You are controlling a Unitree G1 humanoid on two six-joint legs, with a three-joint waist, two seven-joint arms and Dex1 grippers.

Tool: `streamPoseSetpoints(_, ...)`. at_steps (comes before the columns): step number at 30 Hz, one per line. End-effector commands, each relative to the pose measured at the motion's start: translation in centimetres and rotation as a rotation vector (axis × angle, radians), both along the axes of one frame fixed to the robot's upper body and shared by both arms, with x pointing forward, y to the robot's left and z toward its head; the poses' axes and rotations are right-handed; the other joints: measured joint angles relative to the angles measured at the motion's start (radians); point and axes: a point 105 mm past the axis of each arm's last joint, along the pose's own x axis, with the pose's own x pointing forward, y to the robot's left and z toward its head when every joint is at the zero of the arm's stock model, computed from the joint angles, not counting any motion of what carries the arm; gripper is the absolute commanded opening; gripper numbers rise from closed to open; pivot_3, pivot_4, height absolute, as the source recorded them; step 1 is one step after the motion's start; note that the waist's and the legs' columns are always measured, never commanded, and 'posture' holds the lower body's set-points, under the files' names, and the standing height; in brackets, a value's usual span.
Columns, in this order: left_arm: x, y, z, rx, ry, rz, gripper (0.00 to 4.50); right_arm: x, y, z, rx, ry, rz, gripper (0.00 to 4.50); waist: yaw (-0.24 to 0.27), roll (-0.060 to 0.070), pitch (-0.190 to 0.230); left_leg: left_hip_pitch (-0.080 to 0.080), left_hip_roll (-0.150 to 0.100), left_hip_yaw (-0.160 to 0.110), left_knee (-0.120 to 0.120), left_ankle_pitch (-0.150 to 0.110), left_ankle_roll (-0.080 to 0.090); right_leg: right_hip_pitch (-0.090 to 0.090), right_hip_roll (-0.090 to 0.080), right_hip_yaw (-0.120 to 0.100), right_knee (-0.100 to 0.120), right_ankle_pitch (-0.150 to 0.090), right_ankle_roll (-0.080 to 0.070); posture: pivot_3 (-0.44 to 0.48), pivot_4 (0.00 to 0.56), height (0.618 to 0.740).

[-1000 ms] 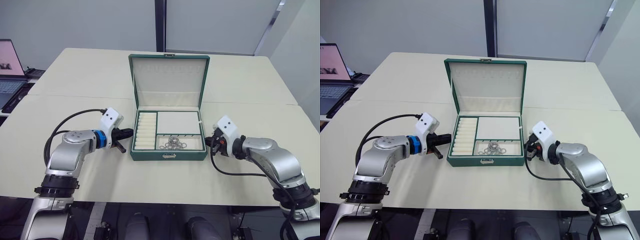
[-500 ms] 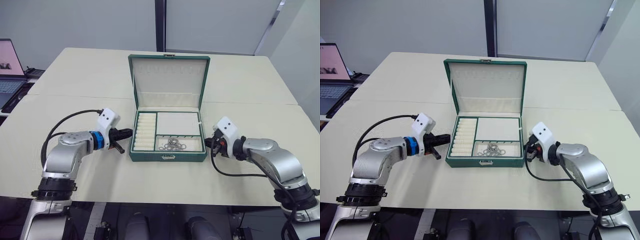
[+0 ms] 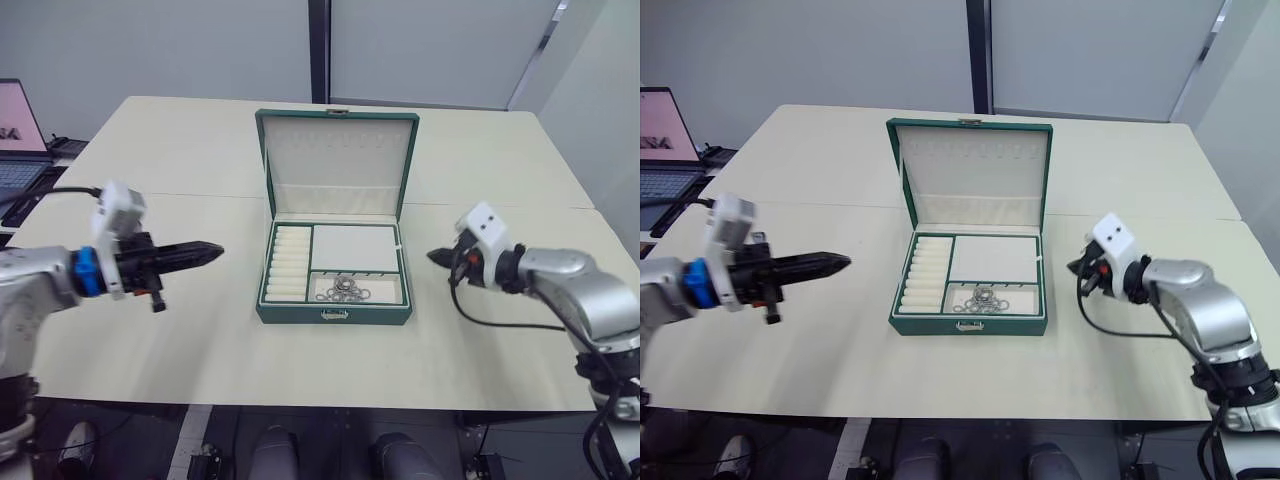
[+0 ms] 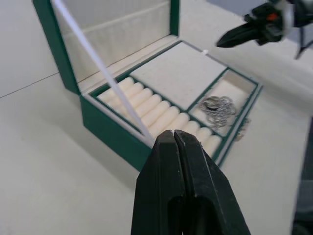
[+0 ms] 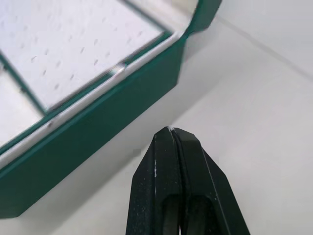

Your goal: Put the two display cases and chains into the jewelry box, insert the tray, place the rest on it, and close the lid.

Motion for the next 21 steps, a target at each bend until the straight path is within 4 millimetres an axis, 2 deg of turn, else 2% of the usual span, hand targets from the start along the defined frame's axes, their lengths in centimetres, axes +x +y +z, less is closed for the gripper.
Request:
streamPoseSetpoints(1, -2.1, -0.3, 2.5, -0.01, -0.04, -0.088, 0.0, 2.2, -0.7, 3.8, 0.004, -0.109, -0.016, 0.03, -0.001, 0.001, 0.001, 0.0, 0.0, 0.0, 0.0, 0.0, 0.0, 0.0, 0.0, 0.0, 0.0, 0.0, 0.0, 0.0, 0.15, 0.74)
streamPoseSetpoints(7, -4.0, 0.1, 4.0, -0.028, -0.045, -0.108, 0.0, 5.8, -0.7, 7.7, 0.017, -0.189, -0.017, 0.03, -0.007, 0.003, 0.002, 0.001, 0.0, 0.001, -0.001, 0.0, 0.0, -0.001, 0.0, 0.0, -0.001, 0.0, 0.0, 0.0, 0.15, 0.74)
streamPoseSetpoints(11, -4.6, 0.9, 3.9, -0.033, -0.037, -0.067, 0.0, 7.9, -0.4, 9.3, -0.001, -0.23, -0.005, 0.03, -0.019, 0.004, 0.003, 0.001, 0.0, 0.003, -0.001, 0.0, 0.0, -0.001, -0.001, 0.001, -0.001, 0.0, 0.0, 0.0, 0.15, 0.74)
streamPoseSetpoints(16, -5.1, 1.7, 3.3, -0.035, -0.017, -0.037, 0.0, 9.2, 1.6, 10.9, 0.023, -0.272, 0.068, 0.03, -0.03, 0.004, 0.003, 0.001, 0.001, 0.003, -0.001, 0.001, -0.002, -0.001, -0.001, 0.001, 0.0, 0.0, 0.0, 0.0, 0.15, 0.74)
streamPoseSetpoints(21, -5.2, 1.9, 2.9, -0.032, -0.014, -0.026, 0.0, 9.6, 3.8, 12.4, 0.025, -0.32, 0.137, 0.03, -0.037, 0.006, 0.004, 0.001, 0.001, 0.003, -0.001, 0.001, -0.002, -0.001, -0.001, 0.001, 0.0, 0.0, 0.0, 0.0, 0.15, 0.74)
